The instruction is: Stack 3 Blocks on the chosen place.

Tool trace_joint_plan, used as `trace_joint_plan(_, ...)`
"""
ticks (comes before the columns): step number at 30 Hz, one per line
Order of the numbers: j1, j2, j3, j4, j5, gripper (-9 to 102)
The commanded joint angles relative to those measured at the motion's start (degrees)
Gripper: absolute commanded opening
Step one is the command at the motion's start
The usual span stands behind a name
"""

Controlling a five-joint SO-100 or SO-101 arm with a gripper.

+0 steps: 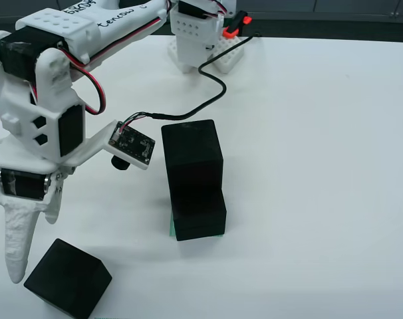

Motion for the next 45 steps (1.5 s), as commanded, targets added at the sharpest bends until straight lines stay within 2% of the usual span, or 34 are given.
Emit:
trace_joint_plan(1,-1.5,1.8,-0.1,-0.1,6.0,40)
trace_joint_plan(8,-3.8,-0.1,1.3,-0.2,17.7,39)
trace_joint_plan(16,-5.4,-6.1,-7.2,-0.3,21.3,38)
trace_joint_plan(45,-6.2,-8.3,-7.8,-0.1,21.9,36)
